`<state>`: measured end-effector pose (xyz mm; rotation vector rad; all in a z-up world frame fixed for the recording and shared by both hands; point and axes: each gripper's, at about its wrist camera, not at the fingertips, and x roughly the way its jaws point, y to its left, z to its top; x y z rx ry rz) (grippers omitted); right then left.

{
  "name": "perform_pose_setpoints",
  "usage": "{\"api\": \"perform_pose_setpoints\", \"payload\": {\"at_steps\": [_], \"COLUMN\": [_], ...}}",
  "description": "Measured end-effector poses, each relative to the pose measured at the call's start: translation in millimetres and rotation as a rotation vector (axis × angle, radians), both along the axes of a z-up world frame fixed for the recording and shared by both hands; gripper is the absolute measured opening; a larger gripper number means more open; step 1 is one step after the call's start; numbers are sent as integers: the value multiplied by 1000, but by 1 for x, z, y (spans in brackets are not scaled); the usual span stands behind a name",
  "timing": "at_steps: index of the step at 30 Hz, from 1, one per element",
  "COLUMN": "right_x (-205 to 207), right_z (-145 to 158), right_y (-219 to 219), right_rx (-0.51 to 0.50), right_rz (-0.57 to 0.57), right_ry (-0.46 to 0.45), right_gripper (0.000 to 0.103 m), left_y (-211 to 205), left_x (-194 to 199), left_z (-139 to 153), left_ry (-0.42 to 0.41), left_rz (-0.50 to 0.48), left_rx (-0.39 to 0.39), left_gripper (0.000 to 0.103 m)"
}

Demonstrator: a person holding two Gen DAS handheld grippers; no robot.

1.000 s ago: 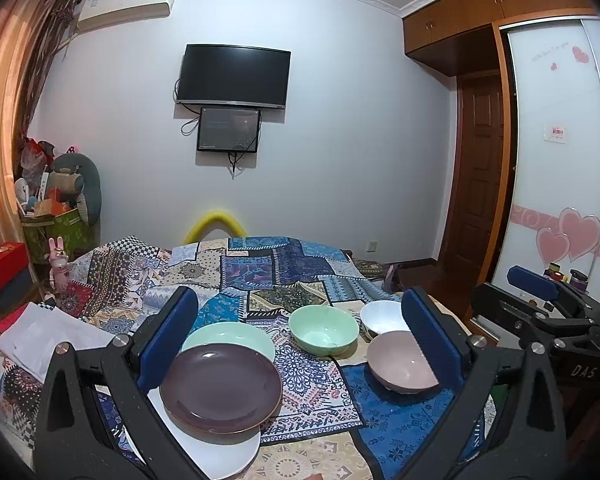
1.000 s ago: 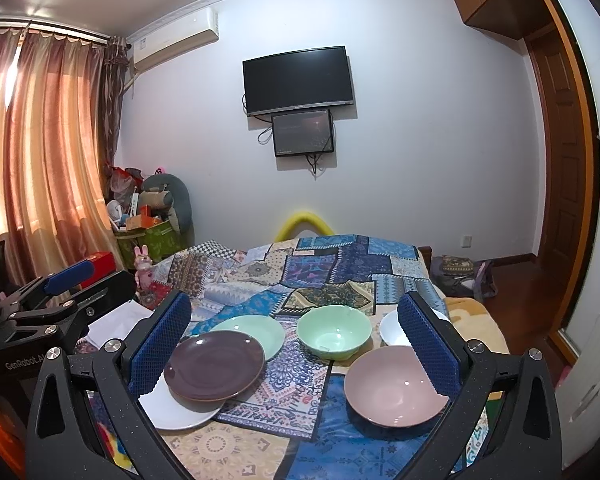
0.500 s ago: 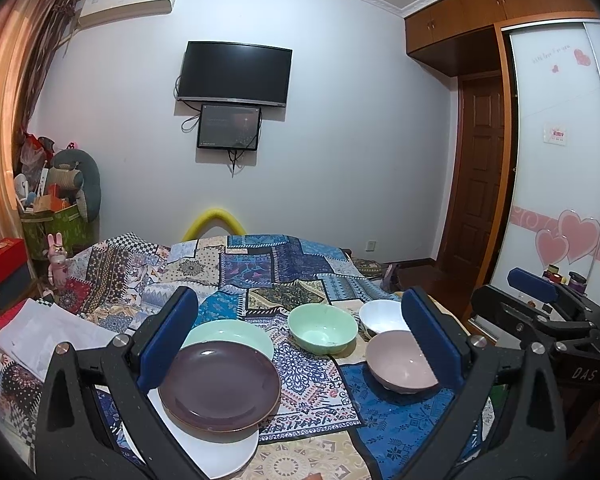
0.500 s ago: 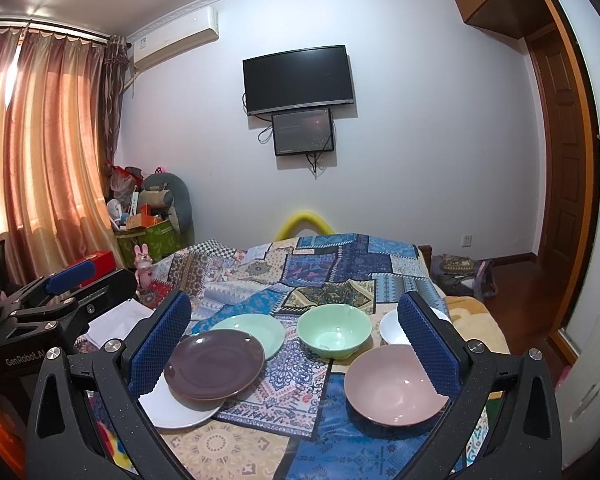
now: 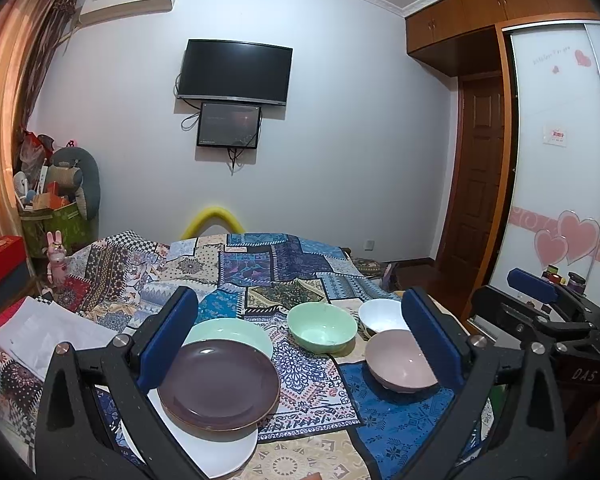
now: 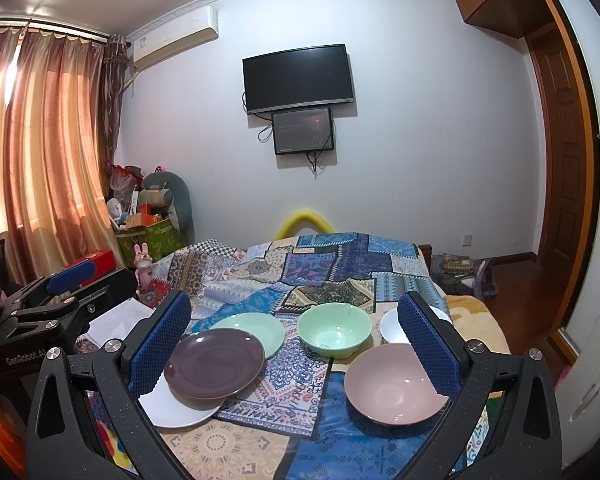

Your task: Organize plates and bowls

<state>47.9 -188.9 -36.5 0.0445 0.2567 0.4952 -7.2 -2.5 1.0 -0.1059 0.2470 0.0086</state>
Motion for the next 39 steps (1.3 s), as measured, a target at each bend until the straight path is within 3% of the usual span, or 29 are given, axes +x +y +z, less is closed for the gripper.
{"api": "perform_pose_setpoints", "payload": {"at_steps": [26,33,39], "right_x": [11,32,45], "right_z": [-7,-25,-45], "right_y": [14,35,57], "right_rx": [-25,-56,-102], "right_rz": [15,35,60], "right_ry": [40,104,161], "right_gripper": [103,103,103], "left_y": [7,26,54], "left_x": [5,18,36], "left_z": [-12,-27,-52], "left_ry": [16,70,147], "left_rz": [9,3,55], "left_rx": [-15,-30,-64], "left_gripper": [103,103,103]}}
